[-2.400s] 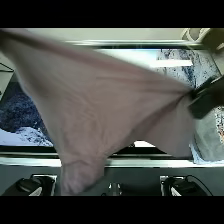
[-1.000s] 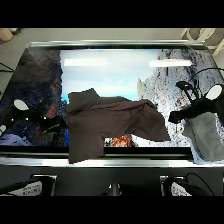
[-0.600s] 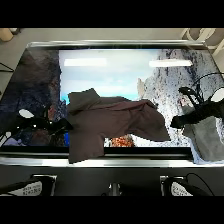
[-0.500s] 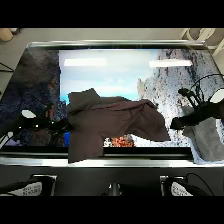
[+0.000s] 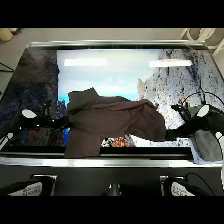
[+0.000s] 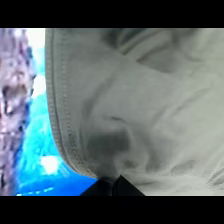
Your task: Fold the shirts.
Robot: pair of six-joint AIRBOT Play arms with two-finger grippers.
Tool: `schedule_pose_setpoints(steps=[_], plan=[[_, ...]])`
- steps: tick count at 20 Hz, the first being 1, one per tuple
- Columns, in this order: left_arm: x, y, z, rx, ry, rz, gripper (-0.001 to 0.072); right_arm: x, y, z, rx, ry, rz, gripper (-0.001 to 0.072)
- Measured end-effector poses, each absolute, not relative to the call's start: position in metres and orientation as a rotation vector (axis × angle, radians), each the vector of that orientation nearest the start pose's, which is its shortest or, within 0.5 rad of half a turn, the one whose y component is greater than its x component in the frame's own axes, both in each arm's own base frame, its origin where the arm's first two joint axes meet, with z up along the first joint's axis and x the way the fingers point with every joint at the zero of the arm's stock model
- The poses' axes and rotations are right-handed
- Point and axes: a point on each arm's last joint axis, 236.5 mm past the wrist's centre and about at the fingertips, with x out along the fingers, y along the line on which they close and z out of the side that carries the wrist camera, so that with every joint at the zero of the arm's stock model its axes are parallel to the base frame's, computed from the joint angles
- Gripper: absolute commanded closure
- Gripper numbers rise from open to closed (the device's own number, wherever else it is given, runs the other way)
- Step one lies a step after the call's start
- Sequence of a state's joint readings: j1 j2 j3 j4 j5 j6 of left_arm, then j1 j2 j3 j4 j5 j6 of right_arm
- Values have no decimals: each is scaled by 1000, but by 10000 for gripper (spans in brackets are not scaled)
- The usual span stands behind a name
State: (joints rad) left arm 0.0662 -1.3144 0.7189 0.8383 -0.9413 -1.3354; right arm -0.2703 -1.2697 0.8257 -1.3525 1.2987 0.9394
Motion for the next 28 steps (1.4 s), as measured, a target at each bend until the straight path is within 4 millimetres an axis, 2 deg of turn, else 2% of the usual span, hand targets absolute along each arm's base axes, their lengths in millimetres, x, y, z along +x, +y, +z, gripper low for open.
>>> schedule_pose_setpoints(steps=[3,5,7,8,9,10,11,12,15,17,18,19,21,22,23,24,25,26,27,28], plan=[[320,-109,-81,-637,1366,-266,683,257,-14,-98,22,1609,423,24],[321,-112,-77,-628,1354,-275,683,258,-9,-103,62,1614,427,50],[321,-114,-73,-621,1346,-284,683,258,-5,-108,98,1629,428,171],[321,-114,-72,-618,1343,-287,682,258,0,-110,130,1629,435,266],[321,-115,-71,-615,1341,-290,683,258,9,-111,175,1630,450,393],[321,-116,-70,-613,1339,-292,682,259,13,-113,189,1627,459,567],[321,-116,-69,-612,1336,-294,683,261,13,-114,197,1622,459,654],[321,-116,-68,-611,1333,-296,683,261,15,-114,205,1621,467,685],[327,-116,-57,-602,1300,-306,684,271,20,-104,211,1589,502,689],[340,-116,-30,-574,1224,-333,685,285,22,-81,183,1533,537,689],[351,-116,-6,-550,1155,-351,685,298,20,-64,153,1481,542,689],[363,-115,25,-522,1072,-370,685,313,16,-40,106,1412,539,688],[385,-110,117,-438,839,-406,685,350,8,37,-18,1194,509,687],[391,-107,183,-395,675,-418,685,363,4,86,-94,1064,482,687],[388,-101,251,-354,505,-420,685,373,1,150,-184,897,436,688],[374,-95,326,-313,312,-415,685,375,-1,215,-268,726,383,688],[352,-89,391,-276,141,-406,685,365,0,288,-349,529,316,689],[319,-82,455,-249,-42,-392,685,344,1,358,-420,338,238,689],[285,-77,505,-233,-192,-382,685,319,2,412,-470,184,165,689],[248,-74,544,-218,-322,-375,686,289,4,458,-506,46,96,689]])
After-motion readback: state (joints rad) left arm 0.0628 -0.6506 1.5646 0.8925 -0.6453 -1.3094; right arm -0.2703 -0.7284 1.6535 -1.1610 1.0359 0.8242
